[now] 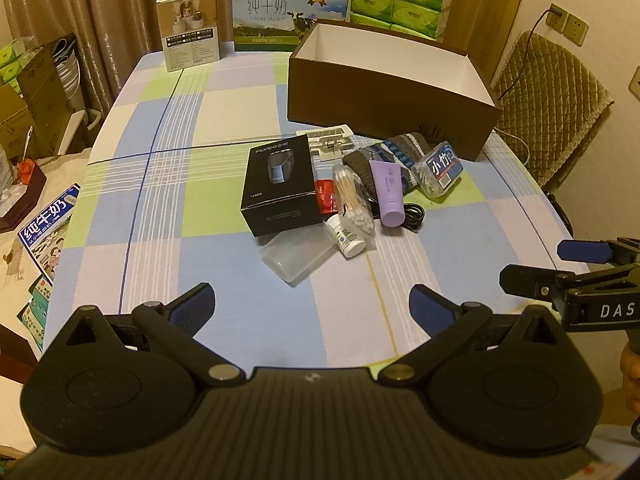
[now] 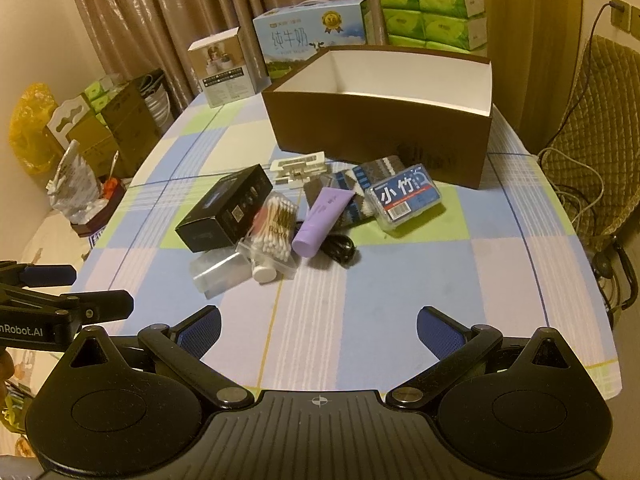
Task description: Organize objects
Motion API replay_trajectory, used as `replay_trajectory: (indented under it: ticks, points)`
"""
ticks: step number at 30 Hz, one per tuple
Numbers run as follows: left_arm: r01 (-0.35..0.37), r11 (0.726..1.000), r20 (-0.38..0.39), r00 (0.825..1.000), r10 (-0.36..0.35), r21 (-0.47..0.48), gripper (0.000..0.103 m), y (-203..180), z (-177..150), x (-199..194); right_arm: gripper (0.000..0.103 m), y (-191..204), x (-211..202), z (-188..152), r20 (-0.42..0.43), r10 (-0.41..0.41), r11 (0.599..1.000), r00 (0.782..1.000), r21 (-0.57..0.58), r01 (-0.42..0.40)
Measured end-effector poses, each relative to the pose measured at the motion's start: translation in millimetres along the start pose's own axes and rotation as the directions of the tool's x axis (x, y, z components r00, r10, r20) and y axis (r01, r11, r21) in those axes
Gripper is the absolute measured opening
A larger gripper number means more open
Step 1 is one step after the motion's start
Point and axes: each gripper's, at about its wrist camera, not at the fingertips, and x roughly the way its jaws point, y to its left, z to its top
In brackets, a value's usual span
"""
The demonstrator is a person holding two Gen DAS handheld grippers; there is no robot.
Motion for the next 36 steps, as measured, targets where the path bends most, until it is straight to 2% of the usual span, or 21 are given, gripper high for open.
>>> replay_trajectory:
  ticks: [36]
  points:
    - [-0.048,0.997,-0.024,0.999,0.047,-0.057,0.102,-4.6,24.2,24.1,0.101,-34.6,25.2,32.7,-0.019,0.067,0.998,0.998,-0.019,-0.067]
